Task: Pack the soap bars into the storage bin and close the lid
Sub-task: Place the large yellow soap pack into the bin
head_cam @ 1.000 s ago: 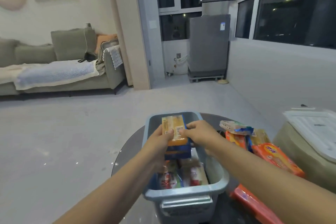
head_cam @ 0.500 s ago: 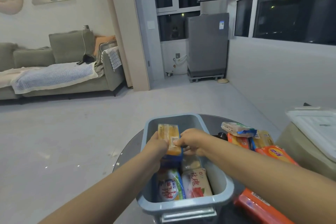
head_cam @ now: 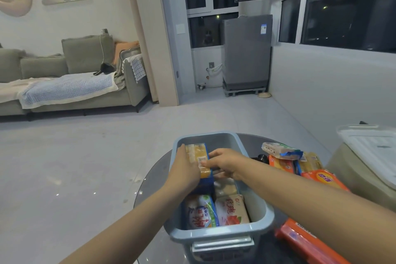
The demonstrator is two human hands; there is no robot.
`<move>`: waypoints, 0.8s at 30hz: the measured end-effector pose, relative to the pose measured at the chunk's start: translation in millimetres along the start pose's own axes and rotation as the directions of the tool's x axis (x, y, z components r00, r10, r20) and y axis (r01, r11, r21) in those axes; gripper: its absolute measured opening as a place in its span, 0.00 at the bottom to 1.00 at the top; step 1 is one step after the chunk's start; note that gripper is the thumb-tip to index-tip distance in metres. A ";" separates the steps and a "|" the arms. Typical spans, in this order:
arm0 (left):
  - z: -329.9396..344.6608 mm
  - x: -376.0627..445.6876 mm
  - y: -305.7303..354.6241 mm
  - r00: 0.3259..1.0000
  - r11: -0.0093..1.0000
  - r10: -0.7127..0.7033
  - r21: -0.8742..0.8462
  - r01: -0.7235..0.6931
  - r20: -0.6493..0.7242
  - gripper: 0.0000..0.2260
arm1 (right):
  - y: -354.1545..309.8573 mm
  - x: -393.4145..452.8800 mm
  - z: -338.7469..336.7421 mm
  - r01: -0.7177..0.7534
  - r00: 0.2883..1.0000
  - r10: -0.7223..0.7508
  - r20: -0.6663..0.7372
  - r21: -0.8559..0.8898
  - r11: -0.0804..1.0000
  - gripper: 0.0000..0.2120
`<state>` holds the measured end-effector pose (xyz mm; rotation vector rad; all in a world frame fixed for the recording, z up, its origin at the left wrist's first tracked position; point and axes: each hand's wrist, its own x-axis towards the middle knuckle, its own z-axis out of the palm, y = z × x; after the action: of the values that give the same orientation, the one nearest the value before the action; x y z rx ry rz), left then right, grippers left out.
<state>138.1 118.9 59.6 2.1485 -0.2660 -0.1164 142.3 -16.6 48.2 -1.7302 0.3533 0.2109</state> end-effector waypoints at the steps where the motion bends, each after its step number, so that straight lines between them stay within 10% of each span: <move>1: -3.5 -2.6 -2.1 0.999 0.998 0.040 0.048 -0.039 -0.027 0.24 | 0.0 -0.4 0.0 0.001 1.000 -0.001 0.007 0.005 1.000 0.05; 5: -20.5 -7.7 -10.0 0.946 0.958 0.257 0.178 -0.223 -0.196 0.21 | -0.9 -1.7 2.5 0.002 0.999 -0.003 0.038 0.026 1.000 0.12; 24: -21.7 0.2 -25.7 0.999 0.997 -0.013 0.075 0.017 -0.050 0.27 | -3.1 -18.2 11.5 0.074 0.997 -0.079 0.000 -0.355 0.932 0.21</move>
<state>146.0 150.2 50.5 2.2255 -0.2288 -0.0622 127.0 -2.7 54.9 -2.0996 0.2685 0.2152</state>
